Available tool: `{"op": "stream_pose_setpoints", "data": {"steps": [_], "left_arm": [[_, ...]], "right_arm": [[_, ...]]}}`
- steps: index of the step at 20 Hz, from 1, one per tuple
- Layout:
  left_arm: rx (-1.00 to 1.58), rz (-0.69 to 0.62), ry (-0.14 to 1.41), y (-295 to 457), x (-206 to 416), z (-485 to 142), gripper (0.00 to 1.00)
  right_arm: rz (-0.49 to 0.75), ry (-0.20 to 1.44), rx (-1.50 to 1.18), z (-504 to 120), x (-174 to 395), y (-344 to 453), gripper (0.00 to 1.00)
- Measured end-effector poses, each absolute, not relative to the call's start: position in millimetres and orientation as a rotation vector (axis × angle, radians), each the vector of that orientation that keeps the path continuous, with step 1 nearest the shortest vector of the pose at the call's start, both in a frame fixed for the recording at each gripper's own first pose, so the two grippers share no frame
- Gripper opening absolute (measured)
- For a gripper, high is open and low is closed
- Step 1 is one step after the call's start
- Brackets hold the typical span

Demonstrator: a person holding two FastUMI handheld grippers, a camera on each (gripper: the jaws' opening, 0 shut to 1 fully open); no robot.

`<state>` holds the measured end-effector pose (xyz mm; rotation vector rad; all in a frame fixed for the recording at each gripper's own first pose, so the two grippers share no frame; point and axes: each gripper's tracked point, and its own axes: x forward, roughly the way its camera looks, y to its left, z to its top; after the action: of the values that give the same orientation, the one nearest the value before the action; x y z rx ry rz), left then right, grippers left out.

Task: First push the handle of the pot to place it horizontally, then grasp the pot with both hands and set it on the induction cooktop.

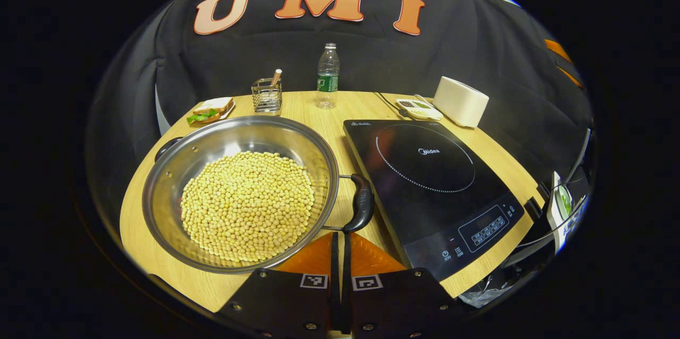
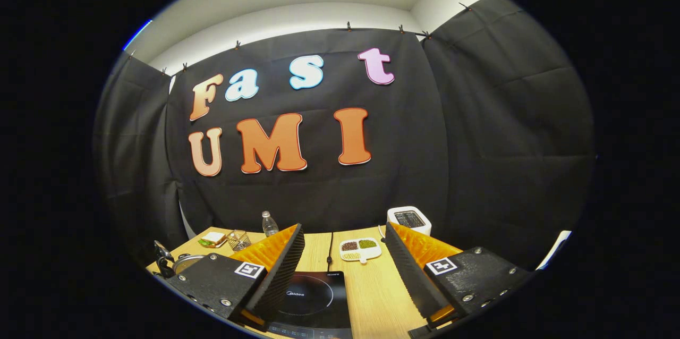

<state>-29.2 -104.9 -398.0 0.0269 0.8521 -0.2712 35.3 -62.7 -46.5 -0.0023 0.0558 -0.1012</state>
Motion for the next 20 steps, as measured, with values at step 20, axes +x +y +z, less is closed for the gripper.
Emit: {"op": "stream_pose_setpoints", "data": {"steps": [20], "left_arm": [[0.035, -0.297, 0.843, -137.4, 30.1, -405.6, 0.01]], "right_arm": [[-0.164, 0.087, -0.009, -60.1, 45.6, -93.4, 0.95]]}}
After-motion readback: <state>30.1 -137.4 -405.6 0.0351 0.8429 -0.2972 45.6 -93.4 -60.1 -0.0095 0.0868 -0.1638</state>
